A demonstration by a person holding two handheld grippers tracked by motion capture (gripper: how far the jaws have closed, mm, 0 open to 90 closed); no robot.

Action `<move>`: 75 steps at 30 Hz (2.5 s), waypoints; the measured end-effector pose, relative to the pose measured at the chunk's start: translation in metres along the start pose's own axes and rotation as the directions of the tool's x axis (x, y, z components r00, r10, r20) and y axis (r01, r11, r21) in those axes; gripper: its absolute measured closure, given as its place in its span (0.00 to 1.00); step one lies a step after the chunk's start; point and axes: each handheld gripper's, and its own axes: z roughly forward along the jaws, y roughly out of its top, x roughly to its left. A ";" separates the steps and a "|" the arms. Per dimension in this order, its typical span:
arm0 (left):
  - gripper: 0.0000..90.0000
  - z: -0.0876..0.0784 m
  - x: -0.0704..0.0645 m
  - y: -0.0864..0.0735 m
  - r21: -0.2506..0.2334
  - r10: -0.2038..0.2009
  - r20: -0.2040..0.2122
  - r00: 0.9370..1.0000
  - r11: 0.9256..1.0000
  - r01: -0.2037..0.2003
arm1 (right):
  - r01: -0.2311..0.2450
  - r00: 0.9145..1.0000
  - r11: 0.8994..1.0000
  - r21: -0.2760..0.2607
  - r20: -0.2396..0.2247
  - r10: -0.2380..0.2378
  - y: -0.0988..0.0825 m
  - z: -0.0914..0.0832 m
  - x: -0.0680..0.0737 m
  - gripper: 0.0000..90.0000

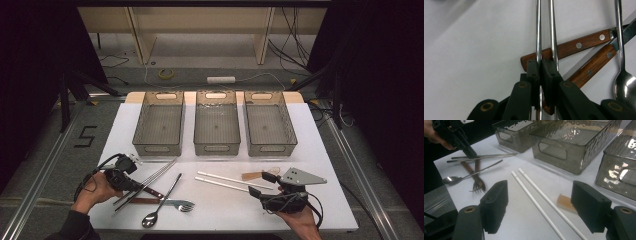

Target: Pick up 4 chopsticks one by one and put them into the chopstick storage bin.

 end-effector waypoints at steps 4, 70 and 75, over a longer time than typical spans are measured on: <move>0.94 -0.005 -0.001 0.001 -0.030 0.008 -0.013 1.000 1.000 -0.008 | 0.000 1.000 1.000 -0.001 0.000 0.000 0.000 0.000 0.000 0.35; 0.94 -0.061 0.056 0.100 -0.501 -0.266 -0.095 0.959 0.846 0.185 | -0.015 1.000 0.999 -0.028 0.008 0.015 0.000 -0.003 -0.003 0.32; 0.94 -0.058 0.064 0.103 -0.513 -0.297 -0.089 0.951 0.832 0.212 | -0.014 1.000 0.999 -0.029 0.008 0.015 0.000 -0.003 -0.003 0.32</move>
